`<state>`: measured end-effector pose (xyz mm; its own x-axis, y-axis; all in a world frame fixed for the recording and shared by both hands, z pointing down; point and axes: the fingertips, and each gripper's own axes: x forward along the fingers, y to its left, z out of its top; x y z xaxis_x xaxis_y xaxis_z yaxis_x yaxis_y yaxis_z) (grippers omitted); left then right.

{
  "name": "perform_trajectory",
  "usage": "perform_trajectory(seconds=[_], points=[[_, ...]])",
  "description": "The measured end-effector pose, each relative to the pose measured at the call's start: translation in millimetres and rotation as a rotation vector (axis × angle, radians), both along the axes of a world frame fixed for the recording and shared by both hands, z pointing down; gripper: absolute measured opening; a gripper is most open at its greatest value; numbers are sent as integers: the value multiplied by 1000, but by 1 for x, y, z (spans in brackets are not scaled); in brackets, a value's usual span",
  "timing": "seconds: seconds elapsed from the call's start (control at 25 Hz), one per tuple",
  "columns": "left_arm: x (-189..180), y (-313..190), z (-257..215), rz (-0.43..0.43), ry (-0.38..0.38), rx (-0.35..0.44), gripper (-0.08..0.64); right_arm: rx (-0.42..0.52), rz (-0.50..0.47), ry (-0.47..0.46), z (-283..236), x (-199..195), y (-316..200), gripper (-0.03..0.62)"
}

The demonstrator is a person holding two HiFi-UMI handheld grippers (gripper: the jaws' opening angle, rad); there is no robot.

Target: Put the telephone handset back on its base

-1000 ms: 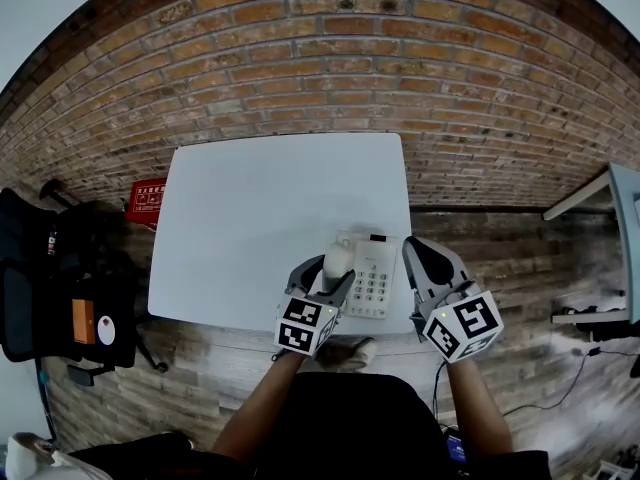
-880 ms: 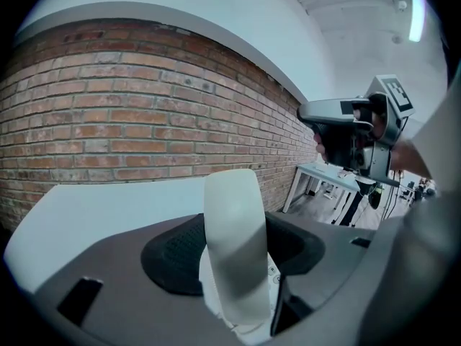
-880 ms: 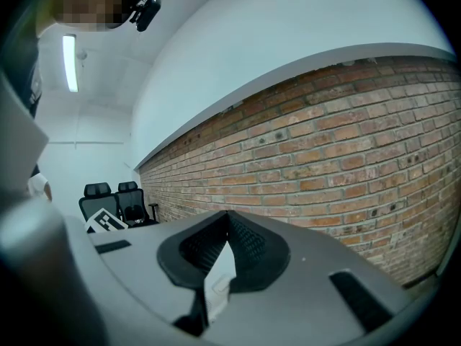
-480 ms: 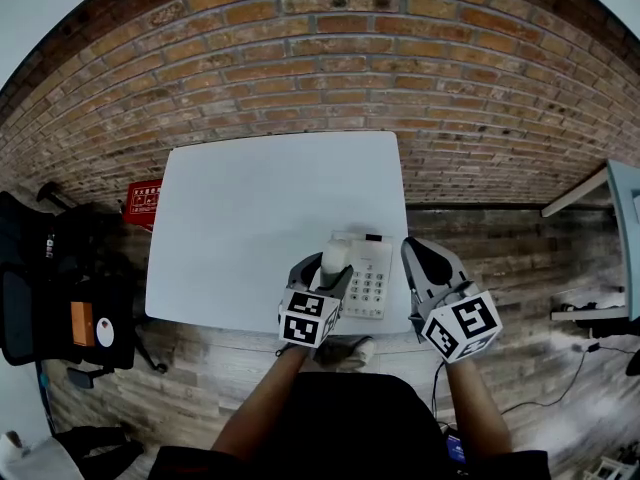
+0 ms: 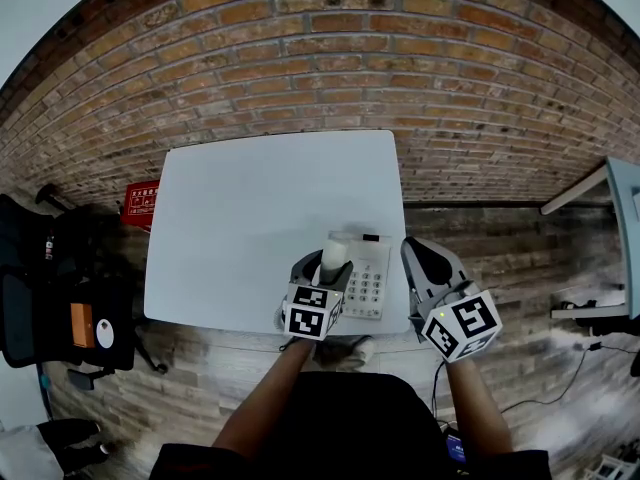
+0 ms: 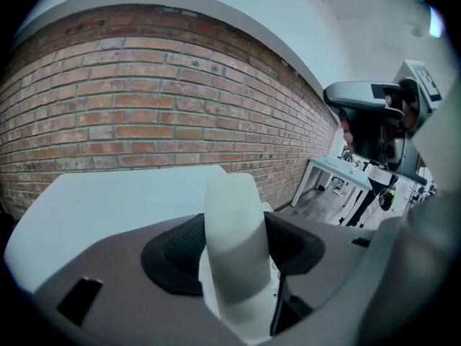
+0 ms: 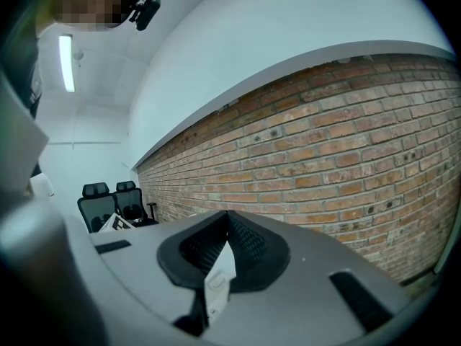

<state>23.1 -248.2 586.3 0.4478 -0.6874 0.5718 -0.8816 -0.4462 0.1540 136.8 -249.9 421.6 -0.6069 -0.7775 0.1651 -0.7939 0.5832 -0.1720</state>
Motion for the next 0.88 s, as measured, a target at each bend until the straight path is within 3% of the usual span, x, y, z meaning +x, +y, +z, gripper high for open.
perform_trajectory(seconds=[0.4, 0.88], points=[[2, -5, 23, -40, 3, -66, 256, -12, 4, 3, 5, 4, -1, 12], [2, -15, 36, -86, -16, -82, 257, -23, 12, -1, 8, 8, -2, 12]])
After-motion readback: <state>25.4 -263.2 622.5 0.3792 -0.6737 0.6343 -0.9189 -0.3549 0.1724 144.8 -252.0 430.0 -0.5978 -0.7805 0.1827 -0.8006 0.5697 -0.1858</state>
